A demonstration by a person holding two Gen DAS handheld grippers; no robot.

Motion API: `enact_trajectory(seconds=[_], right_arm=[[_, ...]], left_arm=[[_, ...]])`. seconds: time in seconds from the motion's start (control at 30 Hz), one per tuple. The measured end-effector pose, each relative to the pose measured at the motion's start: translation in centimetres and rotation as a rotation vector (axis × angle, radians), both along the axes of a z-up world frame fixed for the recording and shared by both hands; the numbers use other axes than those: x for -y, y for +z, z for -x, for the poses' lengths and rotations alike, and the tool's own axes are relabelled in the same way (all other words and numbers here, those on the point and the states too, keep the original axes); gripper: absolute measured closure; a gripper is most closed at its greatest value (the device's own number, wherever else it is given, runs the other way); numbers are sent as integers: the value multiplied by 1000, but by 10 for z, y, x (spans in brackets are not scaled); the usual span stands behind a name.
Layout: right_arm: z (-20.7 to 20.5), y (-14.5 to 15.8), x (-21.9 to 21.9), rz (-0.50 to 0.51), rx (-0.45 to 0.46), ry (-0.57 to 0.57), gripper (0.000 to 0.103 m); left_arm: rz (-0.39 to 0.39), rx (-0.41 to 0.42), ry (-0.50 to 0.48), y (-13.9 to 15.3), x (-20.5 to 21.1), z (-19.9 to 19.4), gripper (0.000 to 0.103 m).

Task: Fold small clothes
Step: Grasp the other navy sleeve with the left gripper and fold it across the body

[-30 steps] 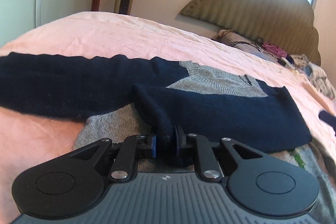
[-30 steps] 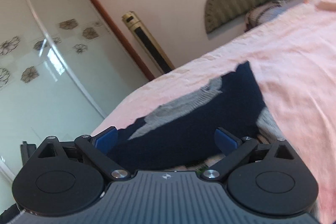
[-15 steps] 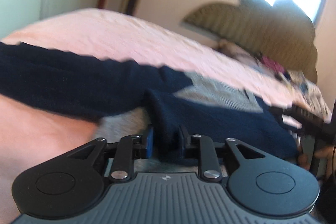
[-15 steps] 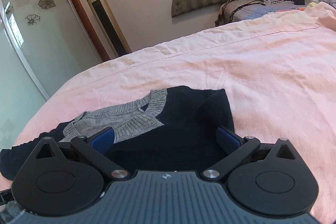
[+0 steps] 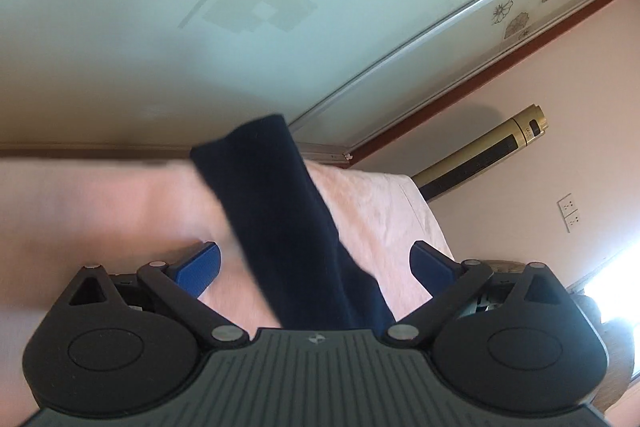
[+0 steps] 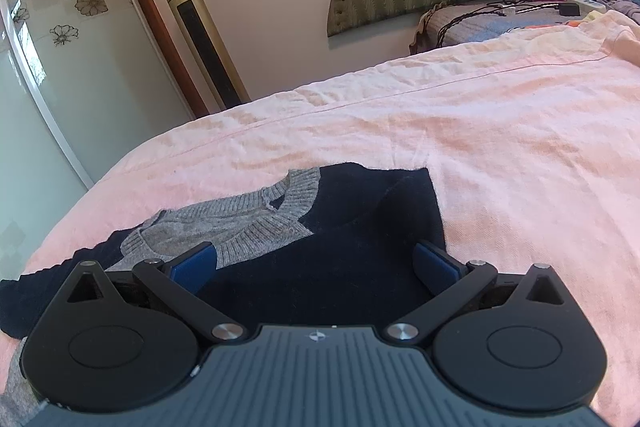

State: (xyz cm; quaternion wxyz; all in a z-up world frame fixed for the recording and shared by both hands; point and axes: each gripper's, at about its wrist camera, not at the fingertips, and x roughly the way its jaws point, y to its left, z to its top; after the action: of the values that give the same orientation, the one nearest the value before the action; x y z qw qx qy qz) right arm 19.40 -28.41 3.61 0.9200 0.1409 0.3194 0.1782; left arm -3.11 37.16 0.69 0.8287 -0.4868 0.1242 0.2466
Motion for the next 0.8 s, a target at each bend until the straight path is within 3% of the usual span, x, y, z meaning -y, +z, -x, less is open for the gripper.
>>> enact_trajectory(seconds=[0.03,0.1,0.13,0.23,0.33,0.47,0.53,0.6,0.7,0.8], right_arm=[[0,0,1,-5,0,-1,0],[0,0,1,-10,0,-2,0],[0,0,2,-11,0,-2,0],[0,0,2,-22,0,-4,0],[0,0,4,-33,0,-6,0],[0,-1,4,-39,0,-7,0],[0,-1,6,-51,0,-10,0],[0,-1,7,-66,0,-12,0],[0,-2,10,-84,-1,-12,0],[0,-2,12,-102,-2,-11,0]], left_arm=[[-35,-18,-5,1,-2,-7,18],[-74,-116,-23,-5,0,-26,86],[-82,-155,-24,-10,3,-31,90],[-172,-164,-8,-5,17,-30,92],[-310,-176,9,16,40,-31,95],[-493,-100,-126,60,119,-49,97],[-581,-44,-284,76,180,-70,97],[-637,-2,-505,79,252,-88,97],[-580,-55,-952,59,345,-113,93],[-596,-94,-1148,39,396,-103,92]])
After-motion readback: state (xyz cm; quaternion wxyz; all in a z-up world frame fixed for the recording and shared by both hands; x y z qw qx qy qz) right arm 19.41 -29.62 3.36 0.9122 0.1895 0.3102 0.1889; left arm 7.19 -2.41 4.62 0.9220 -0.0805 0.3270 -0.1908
